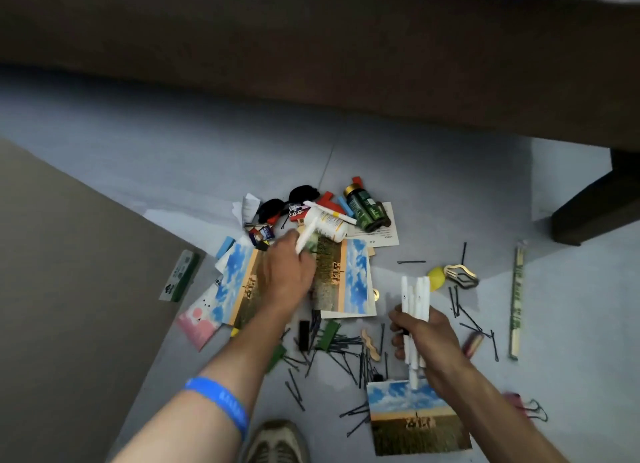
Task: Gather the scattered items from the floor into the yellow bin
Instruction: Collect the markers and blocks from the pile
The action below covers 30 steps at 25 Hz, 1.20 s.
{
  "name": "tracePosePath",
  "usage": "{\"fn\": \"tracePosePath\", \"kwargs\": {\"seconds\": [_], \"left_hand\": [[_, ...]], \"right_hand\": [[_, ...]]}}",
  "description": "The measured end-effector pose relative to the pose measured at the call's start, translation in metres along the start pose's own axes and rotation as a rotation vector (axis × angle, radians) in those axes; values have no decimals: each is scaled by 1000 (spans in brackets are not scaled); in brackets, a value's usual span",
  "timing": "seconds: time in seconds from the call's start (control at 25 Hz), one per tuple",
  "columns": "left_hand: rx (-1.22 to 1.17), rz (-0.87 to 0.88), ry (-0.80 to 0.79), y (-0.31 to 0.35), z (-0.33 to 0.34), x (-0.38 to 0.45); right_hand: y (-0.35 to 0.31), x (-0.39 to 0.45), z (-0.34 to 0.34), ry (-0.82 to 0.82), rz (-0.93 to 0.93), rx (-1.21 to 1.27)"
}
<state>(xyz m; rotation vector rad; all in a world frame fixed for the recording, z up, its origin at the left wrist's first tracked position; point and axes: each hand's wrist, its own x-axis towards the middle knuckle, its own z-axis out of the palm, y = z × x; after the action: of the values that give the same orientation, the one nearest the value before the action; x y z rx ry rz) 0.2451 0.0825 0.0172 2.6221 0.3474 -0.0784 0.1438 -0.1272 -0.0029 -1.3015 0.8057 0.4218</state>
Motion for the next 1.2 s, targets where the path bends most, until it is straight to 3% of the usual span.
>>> {"fn": "tracePosePath", "kwargs": {"seconds": [0.12, 0.28, 0.56, 0.64, 0.76, 0.88, 1.0, 1.12, 1.2], "left_hand": [[185, 206, -51, 46, 11, 65], [268, 158, -293, 60, 43, 97], [450, 311, -359, 43, 49, 89], [447, 383, -305, 39, 37, 74], [343, 447, -84, 43, 12, 39], [-19, 321, -79, 66, 0, -16], [-521, -72, -350, 106, 26, -85], [-636, -272, -566, 134, 58, -127], [-592, -240, -670, 139, 76, -136]], "right_hand": [[-20, 19, -8, -35, -56, -51], [-29, 30, -25, -20, -66, -70], [-14, 15, -44, 23, 30, 113], [-6, 5, -48, 24, 64, 167], [2, -5, -52, 39, 116, 300], [1, -16, -42, 4, 131, 412], [-8, -22, -34, -8, 66, 438], [-12, -26, -38, -47, 81, 518], [-5, -29, -50, -133, 136, 620]]}}
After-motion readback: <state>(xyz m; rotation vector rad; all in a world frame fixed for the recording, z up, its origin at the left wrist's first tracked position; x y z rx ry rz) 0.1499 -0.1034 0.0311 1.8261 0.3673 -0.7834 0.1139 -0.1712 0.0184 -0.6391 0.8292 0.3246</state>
